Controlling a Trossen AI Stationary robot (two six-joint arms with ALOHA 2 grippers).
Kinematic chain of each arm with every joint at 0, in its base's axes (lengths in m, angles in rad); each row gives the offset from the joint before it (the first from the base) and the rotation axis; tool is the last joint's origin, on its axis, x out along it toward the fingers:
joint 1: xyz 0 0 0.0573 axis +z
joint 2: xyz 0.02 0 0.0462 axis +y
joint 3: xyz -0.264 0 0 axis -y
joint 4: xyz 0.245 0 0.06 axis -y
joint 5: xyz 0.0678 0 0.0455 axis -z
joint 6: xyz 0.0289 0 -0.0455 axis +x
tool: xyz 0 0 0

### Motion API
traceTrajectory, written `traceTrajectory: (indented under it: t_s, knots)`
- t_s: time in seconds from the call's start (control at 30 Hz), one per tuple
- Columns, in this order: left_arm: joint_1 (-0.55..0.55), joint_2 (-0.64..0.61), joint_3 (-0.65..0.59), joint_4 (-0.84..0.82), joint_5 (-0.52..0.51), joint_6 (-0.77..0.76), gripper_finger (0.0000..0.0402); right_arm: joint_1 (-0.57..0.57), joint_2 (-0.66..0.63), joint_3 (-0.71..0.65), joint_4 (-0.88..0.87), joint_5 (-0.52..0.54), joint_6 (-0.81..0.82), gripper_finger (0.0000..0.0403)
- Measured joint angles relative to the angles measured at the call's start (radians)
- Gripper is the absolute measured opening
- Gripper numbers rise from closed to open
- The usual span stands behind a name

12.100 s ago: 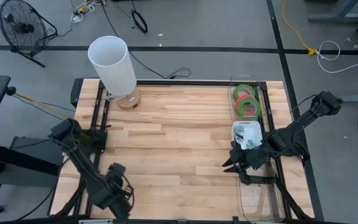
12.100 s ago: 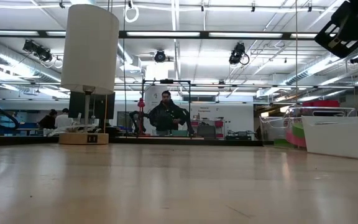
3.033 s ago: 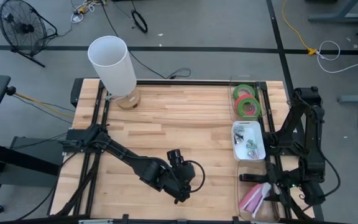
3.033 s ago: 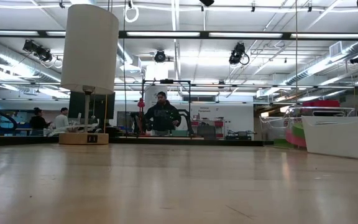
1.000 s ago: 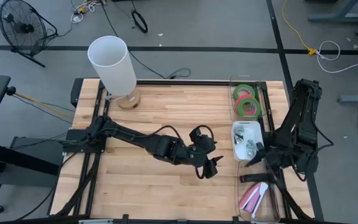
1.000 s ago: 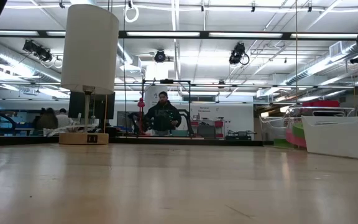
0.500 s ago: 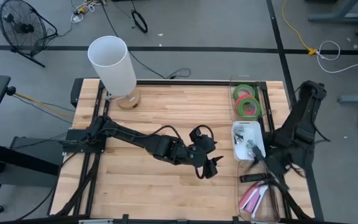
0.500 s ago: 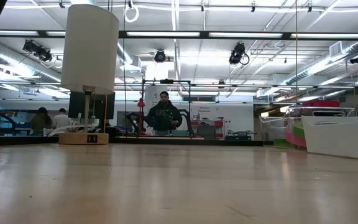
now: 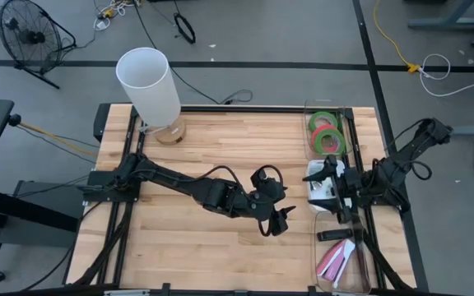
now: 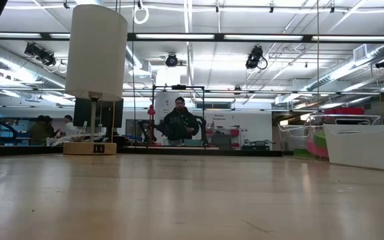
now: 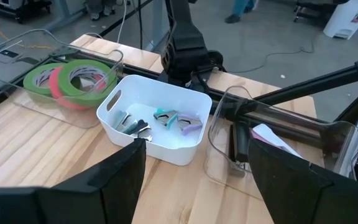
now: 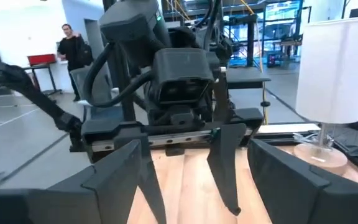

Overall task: Pick and place Stapler, Stapler remover, tape
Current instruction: Return to Home Position

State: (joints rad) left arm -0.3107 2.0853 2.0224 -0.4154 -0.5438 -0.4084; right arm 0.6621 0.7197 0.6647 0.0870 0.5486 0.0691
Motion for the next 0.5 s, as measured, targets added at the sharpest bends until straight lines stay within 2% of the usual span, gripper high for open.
traceTrajectory:
  t_s: [0.2,0.37,0.5]
  knots:
    - [0.000,0.000,0.000,0.000,0.000,0.001,0.0281,-0.049,-0.042,-0.030,0.040,0.016,0.000,0.0291]
    - [0.000,0.000,0.000,0.000,0.000,0.001,0.0281,-0.099,-0.148,-0.205,0.206,0.008,0.000,0.0291]
    - [0.000,0.000,0.000,0.000,0.000,0.001,0.0281,-0.153,-0.292,-0.300,0.151,0.031,-0.001,0.0291]
